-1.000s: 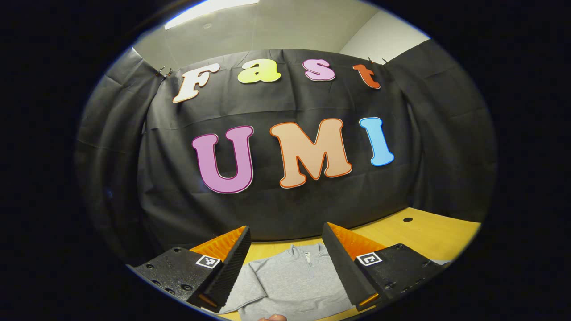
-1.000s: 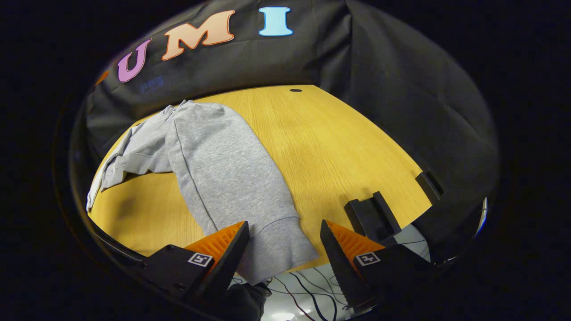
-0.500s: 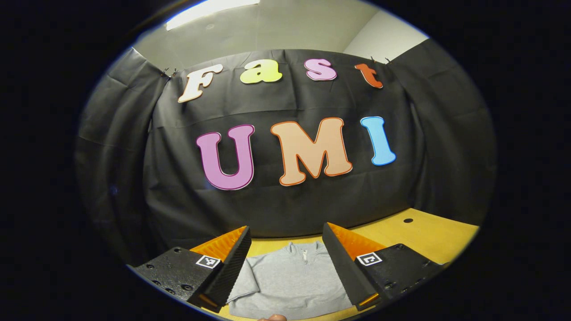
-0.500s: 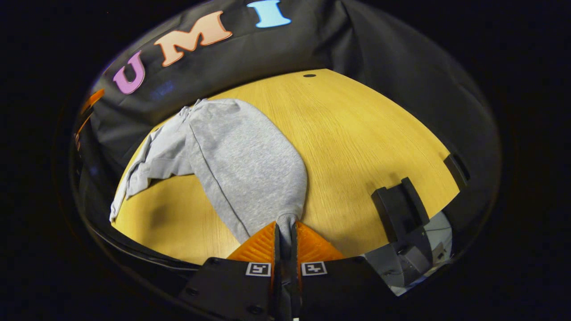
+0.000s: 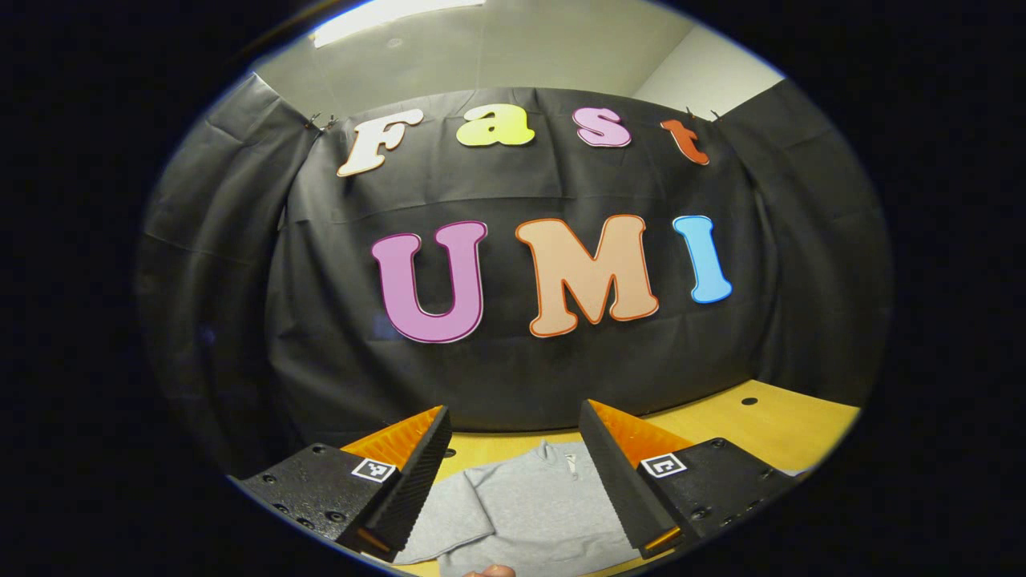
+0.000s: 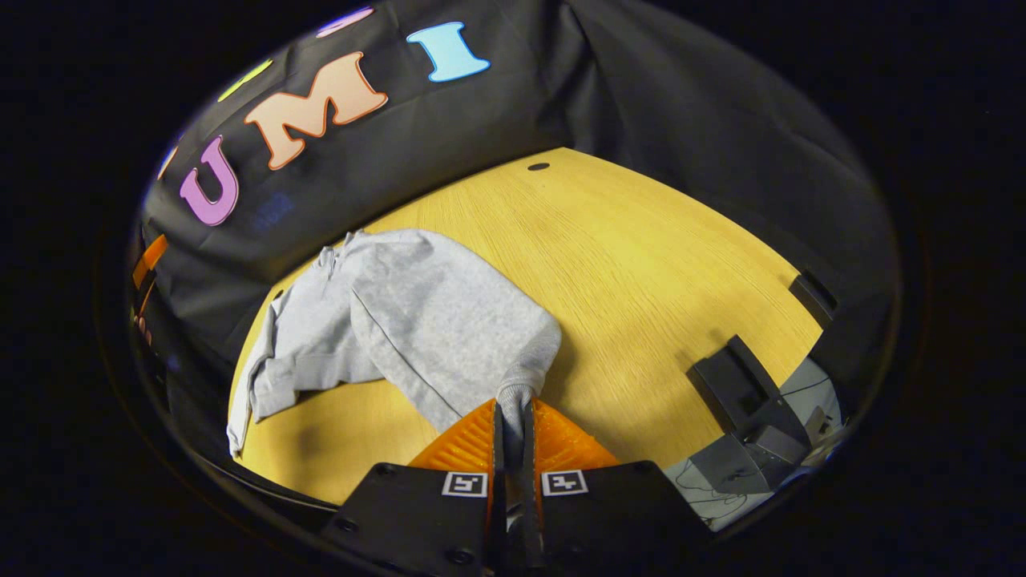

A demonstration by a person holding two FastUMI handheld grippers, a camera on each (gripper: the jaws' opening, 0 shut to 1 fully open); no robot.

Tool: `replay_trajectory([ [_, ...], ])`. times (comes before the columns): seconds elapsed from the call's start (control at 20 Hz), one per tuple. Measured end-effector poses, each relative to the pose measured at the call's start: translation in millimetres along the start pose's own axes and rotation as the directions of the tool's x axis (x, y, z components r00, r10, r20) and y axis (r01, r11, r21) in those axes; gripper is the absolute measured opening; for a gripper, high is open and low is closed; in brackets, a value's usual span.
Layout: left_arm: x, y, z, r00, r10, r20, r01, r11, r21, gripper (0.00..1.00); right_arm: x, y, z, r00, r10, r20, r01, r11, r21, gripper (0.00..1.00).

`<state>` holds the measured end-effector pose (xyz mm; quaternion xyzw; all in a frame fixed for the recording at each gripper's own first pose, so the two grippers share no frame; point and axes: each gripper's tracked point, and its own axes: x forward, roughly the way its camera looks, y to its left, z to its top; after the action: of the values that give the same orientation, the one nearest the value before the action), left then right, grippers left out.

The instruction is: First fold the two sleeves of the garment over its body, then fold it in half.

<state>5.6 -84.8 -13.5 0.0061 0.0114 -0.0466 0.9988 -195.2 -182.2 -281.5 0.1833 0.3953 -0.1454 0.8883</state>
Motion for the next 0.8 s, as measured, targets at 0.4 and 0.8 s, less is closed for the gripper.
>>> replay_trajectory([
  [0.4,2,35,2,0.999,0.034,0.017,-0.034,0.999,0.028,0.99,8,56,76,0.989,0.058,0.134,-0.056,0.998,-0.012,0.11],
  [0.8,-6,83,-3,0.993,0.121,0.01,-0.122,0.992,0.032,0.94,29,129,132,0.967,0.153,0.203,-0.136,0.986,-0.092,0.11],
])
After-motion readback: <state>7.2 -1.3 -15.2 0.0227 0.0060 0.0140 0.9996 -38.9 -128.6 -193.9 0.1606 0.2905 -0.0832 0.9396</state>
